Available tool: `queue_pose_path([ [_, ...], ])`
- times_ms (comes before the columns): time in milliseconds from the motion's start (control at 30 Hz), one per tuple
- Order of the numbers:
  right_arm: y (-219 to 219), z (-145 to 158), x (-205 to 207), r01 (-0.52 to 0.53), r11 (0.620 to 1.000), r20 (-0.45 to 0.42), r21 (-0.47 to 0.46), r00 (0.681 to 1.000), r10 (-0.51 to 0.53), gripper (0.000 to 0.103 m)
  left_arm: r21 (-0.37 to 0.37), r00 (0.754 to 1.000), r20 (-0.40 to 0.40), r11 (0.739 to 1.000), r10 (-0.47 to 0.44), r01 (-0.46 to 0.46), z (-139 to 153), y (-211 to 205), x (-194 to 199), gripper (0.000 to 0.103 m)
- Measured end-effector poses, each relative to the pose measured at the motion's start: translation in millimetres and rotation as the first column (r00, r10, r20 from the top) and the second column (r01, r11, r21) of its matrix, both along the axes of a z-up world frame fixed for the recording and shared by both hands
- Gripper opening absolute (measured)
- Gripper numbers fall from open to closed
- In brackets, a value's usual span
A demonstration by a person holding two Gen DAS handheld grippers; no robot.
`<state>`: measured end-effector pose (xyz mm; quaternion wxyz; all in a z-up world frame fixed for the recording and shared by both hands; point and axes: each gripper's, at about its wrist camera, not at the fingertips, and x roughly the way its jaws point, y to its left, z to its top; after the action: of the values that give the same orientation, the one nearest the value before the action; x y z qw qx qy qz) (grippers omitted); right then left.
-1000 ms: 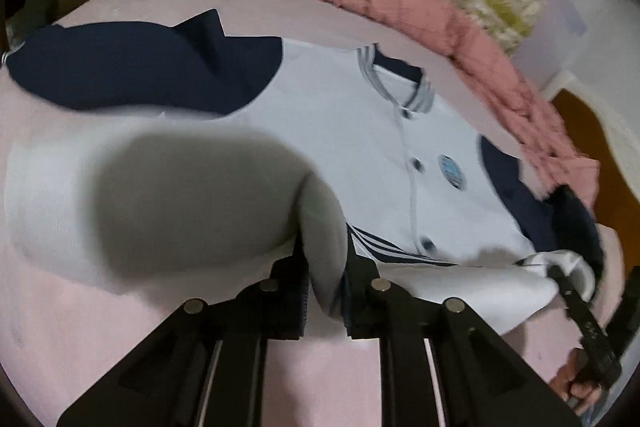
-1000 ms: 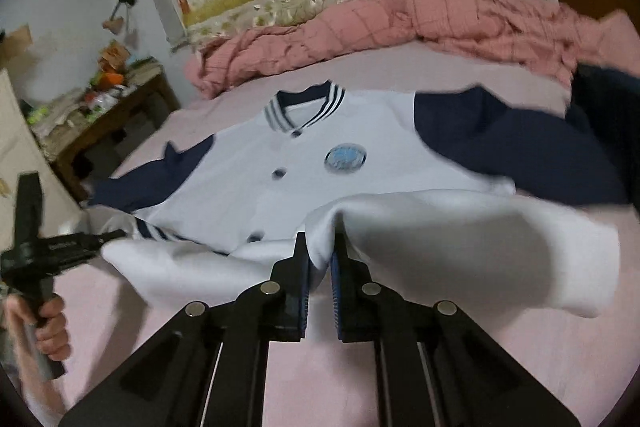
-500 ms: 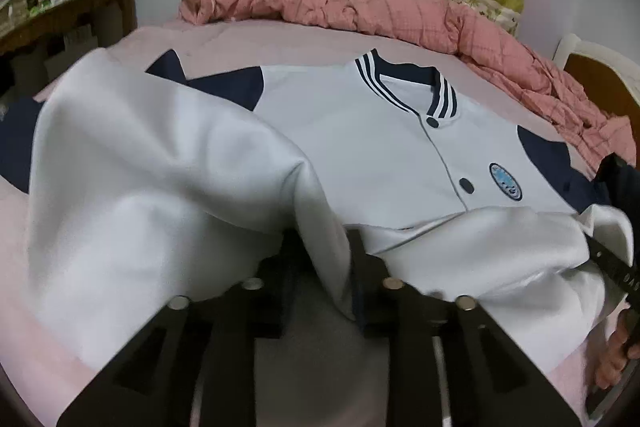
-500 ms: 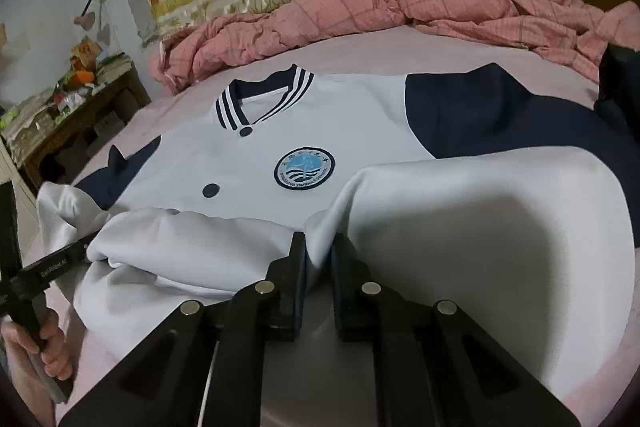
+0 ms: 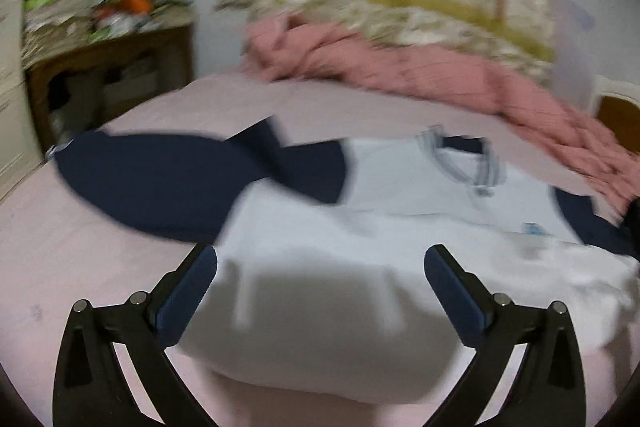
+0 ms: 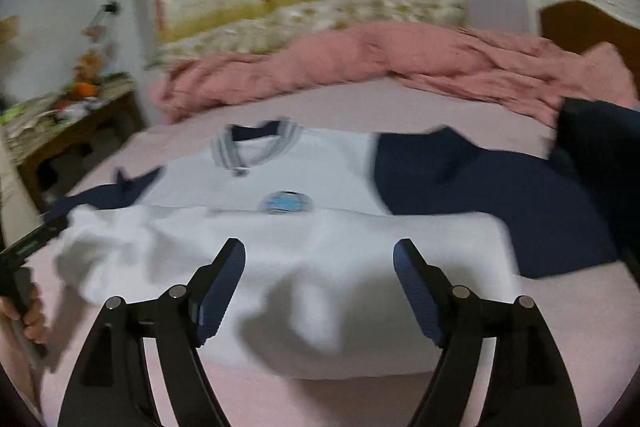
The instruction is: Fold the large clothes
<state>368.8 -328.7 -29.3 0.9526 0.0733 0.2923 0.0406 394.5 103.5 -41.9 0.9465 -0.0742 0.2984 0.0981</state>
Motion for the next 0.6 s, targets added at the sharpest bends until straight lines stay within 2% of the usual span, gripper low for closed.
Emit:
queue_pose_path([
  [67, -21.7, -6.0, 7.2, 0.104, 0.994, -0.048, -0.037, 0.993, -0.106, 0.078, -0.032, 0.995, -0.069, 0.996, 0.075, -0.078, -15.7, 25.6, 8.3, 0.103],
  [133, -39.1, -14.3, 12.4, 0.187, 0.980, -0.103, -0.071, 0.976, -0.193, 0.079, -0.137, 0.987, -0.137, 0.985, 0.087, -0.106, -33.4, 49.3, 16.8, 0.101],
  [167, -51.6, -24.0, 19.4, 0.234, 0.967, -0.178, -0.100, 0.952, -0.249, 0.079, -0.208, 0.985, -0.163, 0.974, 0.052, -0.086, -41.4, 56.5, 18.7, 0.089],
  [200, -59.9, -30.1, 21.4, 0.242, 0.966, -0.217, -0.090, 0.942, -0.256, 0.079, -0.265, 0.985, -0.171, 0.963, 0.002, -0.047, -45.7, 57.3, 19.1, 0.076],
  [233, -68.9, -35.5, 22.0, 0.232, 0.972, -0.239, -0.042, 0.942, -0.235, 0.079, -0.267, 0.985, -0.174, 0.963, -0.014, -0.034, -45.3, 55.1, 18.2, 0.070],
  [267, -76.0, -39.2, 23.0, 0.223, 0.975, -0.252, 0.016, 0.944, -0.212, 0.078, -0.221, 0.986, -0.164, 0.975, -0.003, -0.034, -41.8, 49.2, 15.0, 0.047],
  [300, -80.0, -40.7, 23.7, 0.215, 0.975, -0.258, 0.053, 0.947, -0.194, 0.070, -0.162, 0.988, -0.153, 0.986, 0.002, -0.027, -38.1, 42.1, 12.0, 0.010],
  [333, -82.0, -41.1, 23.8, 0.189, 0.978, -0.250, 0.087, 0.955, -0.162, 0.055, -0.126, 0.989, -0.150, 0.992, 0.001, -0.020, -35.3, 35.1, 9.4, 0.005],
  [367, -82.9, -40.7, 24.7, 0.154, 0.980, -0.227, 0.125, 0.966, -0.123, 0.045, -0.110, 0.990, -0.142, 0.994, 0.003, -0.019, -33.1, 31.2, 7.5, 0.004],
  [400, -82.7, -40.9, 26.2, 0.138, 0.980, -0.208, 0.143, 0.972, -0.107, 0.024, -0.102, 0.991, -0.131, 0.994, 0.012, -0.026, -30.7, 29.3, 6.4, 0.004],
  [433, -80.2, -41.3, 26.2, 0.125, 0.981, -0.188, 0.148, 0.977, -0.096, 0.014, -0.091, 0.993, -0.118, 0.995, 0.021, -0.032, -27.8, 29.3, 3.7, 0.004],
  [533, -64.0, -24.5, 17.9, 0.100, 0.992, -0.046, 0.079, 0.994, -0.097, 0.008, -0.083, 0.997, -0.037, 0.994, 0.072, -0.075, -10.8, 35.5, -6.9, 0.004],
  [567, -58.1, -12.1, 9.5, 0.084, 0.995, 0.047, 0.058, 0.995, -0.086, 0.008, -0.089, 0.996, -0.028, 0.992, 0.084, -0.086, -7.1, 38.3, -7.2, 0.004],
  [600, -53.9, -5.5, 8.4, 0.084, 0.996, 0.081, 0.043, 0.993, -0.087, 0.008, -0.096, 0.996, -0.025, 0.992, 0.084, -0.086, -5.5, 40.1, -8.1, 0.004],
])
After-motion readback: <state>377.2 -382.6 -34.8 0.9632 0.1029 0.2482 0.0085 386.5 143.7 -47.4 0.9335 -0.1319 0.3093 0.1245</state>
